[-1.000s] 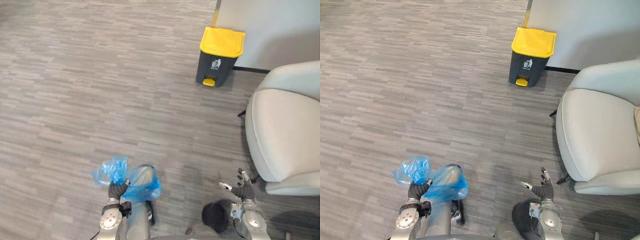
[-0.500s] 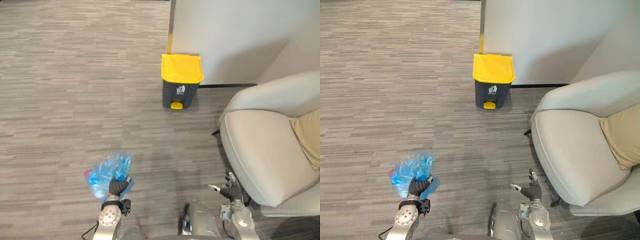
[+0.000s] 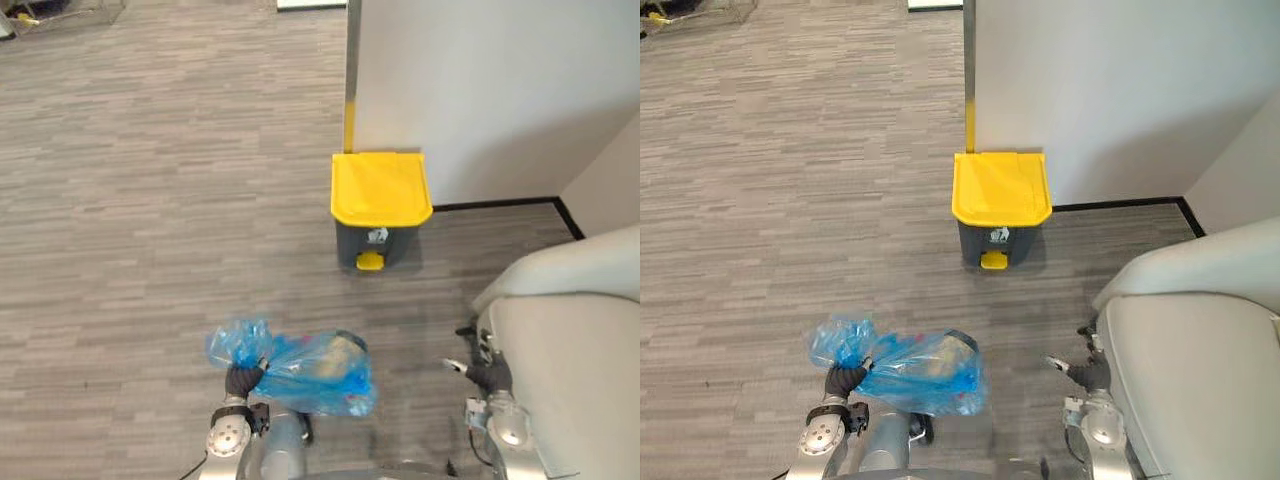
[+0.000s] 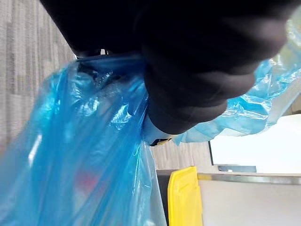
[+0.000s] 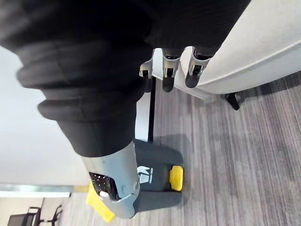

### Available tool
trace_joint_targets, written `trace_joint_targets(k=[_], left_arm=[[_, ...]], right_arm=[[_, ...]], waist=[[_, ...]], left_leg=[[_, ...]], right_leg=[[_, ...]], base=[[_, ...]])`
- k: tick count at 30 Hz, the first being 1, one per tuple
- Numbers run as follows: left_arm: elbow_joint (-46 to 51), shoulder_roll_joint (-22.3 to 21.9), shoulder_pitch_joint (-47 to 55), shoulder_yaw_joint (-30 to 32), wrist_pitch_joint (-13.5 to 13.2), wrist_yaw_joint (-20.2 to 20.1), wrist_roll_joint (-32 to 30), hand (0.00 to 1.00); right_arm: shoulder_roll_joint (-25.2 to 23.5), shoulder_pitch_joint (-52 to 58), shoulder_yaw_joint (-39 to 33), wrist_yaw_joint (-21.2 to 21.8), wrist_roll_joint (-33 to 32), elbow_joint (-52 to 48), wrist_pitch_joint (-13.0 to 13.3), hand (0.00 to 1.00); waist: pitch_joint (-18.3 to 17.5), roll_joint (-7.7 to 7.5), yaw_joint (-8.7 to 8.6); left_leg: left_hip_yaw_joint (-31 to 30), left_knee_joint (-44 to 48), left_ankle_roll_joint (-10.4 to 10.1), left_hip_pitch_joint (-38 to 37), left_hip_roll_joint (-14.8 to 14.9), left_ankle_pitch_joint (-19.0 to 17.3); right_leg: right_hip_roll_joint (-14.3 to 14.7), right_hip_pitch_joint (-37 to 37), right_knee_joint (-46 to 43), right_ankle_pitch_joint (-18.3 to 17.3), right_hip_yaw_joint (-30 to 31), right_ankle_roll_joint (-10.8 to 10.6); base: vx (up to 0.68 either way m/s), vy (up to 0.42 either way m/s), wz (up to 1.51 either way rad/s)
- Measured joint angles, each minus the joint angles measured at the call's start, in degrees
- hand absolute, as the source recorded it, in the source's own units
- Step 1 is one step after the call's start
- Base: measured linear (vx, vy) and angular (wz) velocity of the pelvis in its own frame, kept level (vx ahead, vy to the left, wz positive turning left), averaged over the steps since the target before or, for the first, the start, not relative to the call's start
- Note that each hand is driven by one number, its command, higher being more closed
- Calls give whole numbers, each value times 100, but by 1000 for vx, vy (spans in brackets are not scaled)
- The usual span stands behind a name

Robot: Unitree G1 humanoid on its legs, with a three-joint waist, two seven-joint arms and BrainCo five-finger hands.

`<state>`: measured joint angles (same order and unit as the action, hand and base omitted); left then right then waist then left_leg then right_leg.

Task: Gather rubbish on tea table into small bin, then transfer packed bag to large trash can.

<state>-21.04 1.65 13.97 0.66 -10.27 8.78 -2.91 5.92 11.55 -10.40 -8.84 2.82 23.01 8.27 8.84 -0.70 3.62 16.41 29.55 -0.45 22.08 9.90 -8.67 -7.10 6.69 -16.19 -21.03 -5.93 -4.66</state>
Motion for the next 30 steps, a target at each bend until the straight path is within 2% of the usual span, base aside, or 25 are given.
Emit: trace_joint_targets(k=[1, 3, 4, 5, 6, 7, 8, 9, 10, 12, 13, 14, 15, 16, 18, 19, 20, 21, 23, 24, 25, 26, 27, 28, 30], left_arm=[[47, 66, -59, -9, -4, -1, 0, 100], [84, 79, -99, -18, -3, -3, -1, 100], [78, 110, -112, -47, 14, -5, -1, 100], [78, 114, -138, -65, 36, -6, -1, 100], [78, 146, -154, -80, 71, 3, -1, 100], [76, 193, -115, -114, 101, 12, 0, 100], [77, 193, -87, -121, 101, 16, 1, 100], [76, 267, -89, -99, 101, 34, 4, 100], [75, 371, -125, -84, 100, 41, 6, 100], [71, 438, -173, -3, 97, 46, 7, 100], [25, 452, -203, 64, 86, 39, 5, 100], [-22, 501, -218, 114, 85, 31, 4, 100], [-240, 394, -323, 175, 96, 26, 1, 100], [-245, 350, -355, 174, 82, 8, 0, 100], [-247, 277, -450, 161, 78, 11, -2, 100], [-254, 233, -521, 167, 79, 9, -2, 100], [-265, 164, -502, 223, 79, 12, 0, 100], [-278, 155, -487, 227, 78, 12, 0, 100], [-356, 117, -413, 192, 86, -3, 0, 100], [-361, 116, -347, 154, 87, -8, 0, 100], [-362, 116, -322, 137, 89, -12, 1, 100], [-364, 89, -252, 100, 91, -19, 1, 100], [-372, 2, -211, 100, 92, -22, 0, 100], [-414, -30, -224, 116, 92, -24, 1, 100], [-429, -20, -184, 120, 93, -45, -1, 100]], right_arm=[[-21, 86, -5, -2, 2, 1, 7, 0], [-45, 92, -9, 5, 2, -2, 2, 0], [-99, 53, -11, 5, 3, -3, 5, 0], [-120, 46, -2, 6, 4, -2, 5, 0], [-139, 49, 36, 11, 5, 30, 6, 0], [-140, 62, 54, 11, 8, 31, 5, 0], [-138, 53, 84, 7, 8, 28, 5, 0], [-139, 77, 133, 7, 8, 27, 8, 0], [-148, 98, 149, 11, 7, 28, 6, 0], [-140, 107, 134, 8, 6, 28, 4, 0], [-137, 134, 130, 5, 6, 62, 5, 0], [-136, 151, 130, 5, 7, 104, 6, 0], [-37, 153, 69, 2, 7, 250, -3, 0], [-36, 93, -9, 5, 6, 256, -5, 0], [-51, 34, -47, 7, 4, 256, -7, 0], [-56, 51, -45, 10, 4, 261, -11, 0], [-88, 101, -30, 10, 0, 259, -12, 0], [-98, 114, -28, 5, -1, 251, 5, 0], [-87, 102, -41, -10, -26, 253, 10, 0], [-87, 95, -36, -21, -55, 256, 17, 0], [-98, 80, -36, -33, -58, 264, 15, 0], [-104, 85, -35, -89, -60, 282, 13, 0], [-85, 121, -76, -104, -57, 311, 10, 0], [-136, 107, -155, -106, -58, 420, -5, 0], [-236, 146, -188, -103, -60, 481, -43, 0]], waist=[[-61, -112, 28], [-110, -178, 40], [-81, -222, 16], [-65, -223, -7], [-12, -204, -50], [7, -177, -87], [15, -160, -117], [49, -89, -166], [38, -121, -253], [34, -123, -314], [5, -184, -300], [-29, -279, -310], [-42, -72, -345], [-67, 32, -290], [-45, 64, -326], [1, 86, -383], [48, 89, -414], [77, 48, -375], [72, 57, -256], [70, 36, -236], [68, 46, -214], [53, 74, -214], [13, 161, -234], [4, 152, -233], [-73, -7, -250]], left_leg=[[55, 191, 91, 31, -85, -228], [210, 554, 222, -42, -110, -633], [291, 509, 241, -299, -205, -763], [308, 380, 230, -515, -251, -857], [344, 131, 223, -1003, -304, -994], [398, -100, 210, -1464, -306, -1087], [430, -277, 175, -1728, -306, -1119], [436, -509, 123, -2057, -298, -1145], [423, -684, 52, -2291, -278, -1163], [412, -773, -133, -2534, -181, -1241], [388, -772, -238, -2680, -188, -1297], [338, -753, -333, -2729, -230, -1349], [118, -770, -443, -2869, -110, -1357], [52, -842, -594, -2852, -53, -1121], [-52, -792, -564, -2840, -55, -807], [-159, -429, -559, -2735, 4, -654], [-295, 795, -497, -2372, 272, -236], [-293, 1364, -459, -2180, 432, -205], [-169, 1928, -222, -1593, 582, -573], [-96, 1683, -83, -1334, 562, -661], [-55, 1468, -66, -1201, 540, -675], [38, 770, -90, -996, 469, -627], [94, -102, -154, -1000, 425, -298], [115, -353, -178, -1061, 385, -91], [283, -655, -153, -1286, 105, -73]], right_leg=[[-117, 7, 13, 49, 147, -31], [-257, 3, -357, 164, 359, -201], [-371, -215, -1141, 290, 470, -415], [-425, -485, -1843, 517, 492, -523], [-464, -1028, -3181, 609, 543, -558], [-469, -1406, -3803, 492, 445, -347], [-466, -1642, -3963, 412, 265, -199], [-459, -2002, -3926, 321, -64, -31], [-434, -2388, -3700, 264, -324, 70], [-273, -2880, -2866, 323, -545, 107], [-81, -2983, -1941, 717, -565, 247], [8, -2974, -1526, 1512, -457, 493], [113, -2822, -1587, 1472, -496, 593], [156, -2800, -1581, 1356, -499, 652], [113, -2682, -1541, 1190, -576, 648], [114, -2449, -1431, 1103, -695, 631], [186, -1878, -1073, 1035, -818, 654], [228, -1641, -875, 1026, -822, 669], [287, -1191, -515, 1021, -784, 673], [277, -1130, -426, 1020, -737, 669], [265, -1109, -387, 1008, -694, 619], [238, -1095, -380, 978, -626, 473], [265, -1083, -423, 919, -586, 354], [296, -1115, -514, 832, -466, 219], [86, -1079, -366, 842, -304, 120]], base=[[447, 175, -3], [534, 237, -22], [508, 235, -19], [563, 192, -22], [435, 96, -22], [505, 44, -24], [415, -34, -15], [508, -75, 0], [435, -94, 12], [453, -143, 20], [470, -164, 21], [483, -157, 22], [451, -122, 17], [427, -112, 11], [354, -115, 23], [436, -179, 55], [326, -136, 42], [345, -102, 14], [257, 38, -21], [217, 83, -24], [192, 135, -25], [202, 186, -27], [204, 203, -31], [244, 226, -27], [217, 178, -25]])
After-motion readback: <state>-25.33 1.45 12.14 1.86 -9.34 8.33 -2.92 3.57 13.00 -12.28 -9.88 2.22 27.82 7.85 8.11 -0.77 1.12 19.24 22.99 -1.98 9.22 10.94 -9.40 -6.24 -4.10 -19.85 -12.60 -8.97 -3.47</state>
